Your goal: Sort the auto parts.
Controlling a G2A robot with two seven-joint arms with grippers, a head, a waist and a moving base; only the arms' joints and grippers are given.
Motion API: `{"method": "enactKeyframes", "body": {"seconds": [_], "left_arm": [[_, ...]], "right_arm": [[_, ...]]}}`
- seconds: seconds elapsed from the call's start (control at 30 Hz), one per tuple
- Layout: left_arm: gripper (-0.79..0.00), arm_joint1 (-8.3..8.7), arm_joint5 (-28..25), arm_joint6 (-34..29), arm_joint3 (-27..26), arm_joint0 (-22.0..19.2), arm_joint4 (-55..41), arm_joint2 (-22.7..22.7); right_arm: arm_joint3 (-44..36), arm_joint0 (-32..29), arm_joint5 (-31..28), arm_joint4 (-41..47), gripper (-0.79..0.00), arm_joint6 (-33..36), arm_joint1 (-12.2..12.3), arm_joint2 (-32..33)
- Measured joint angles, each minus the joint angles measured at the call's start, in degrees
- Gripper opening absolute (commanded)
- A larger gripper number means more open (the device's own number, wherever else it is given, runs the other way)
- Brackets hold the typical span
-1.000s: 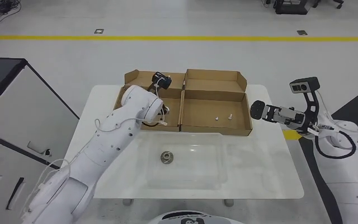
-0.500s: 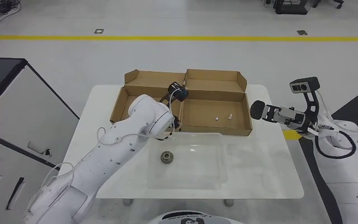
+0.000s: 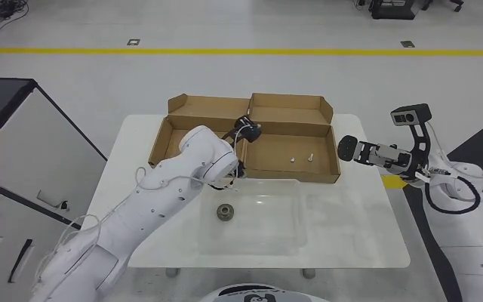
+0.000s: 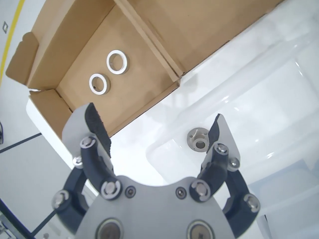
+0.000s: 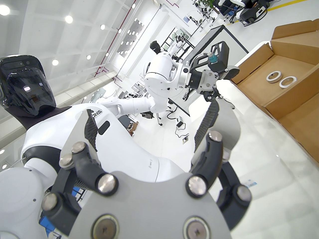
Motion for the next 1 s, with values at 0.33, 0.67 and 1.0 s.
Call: {"method": "enactKeyframes", "body": {"seconds": [0.33, 0.67, 1.0], "left_arm": [[0.000, 3.21, 9.52, 0.01, 2.52, -19.94, -27.07, 20.71], [0.000, 5.51, 14.19, 0.01, -0.73, -31.92, -43.79, 30.02], [0.000, 5.58, 12.73, 1.25, -0.98, -30.35, -43.49, 30.00]], "right_arm": [[0.00, 0.00, 0.00, 0.00, 0.000, 0.00, 0.00, 0.00], [0.00, 0.00, 0.00, 0.00, 0.000, 0.00, 0.00, 0.00], [0.00, 0.00, 0.00, 0.00, 0.000, 0.00, 0.00, 0.00]]}}
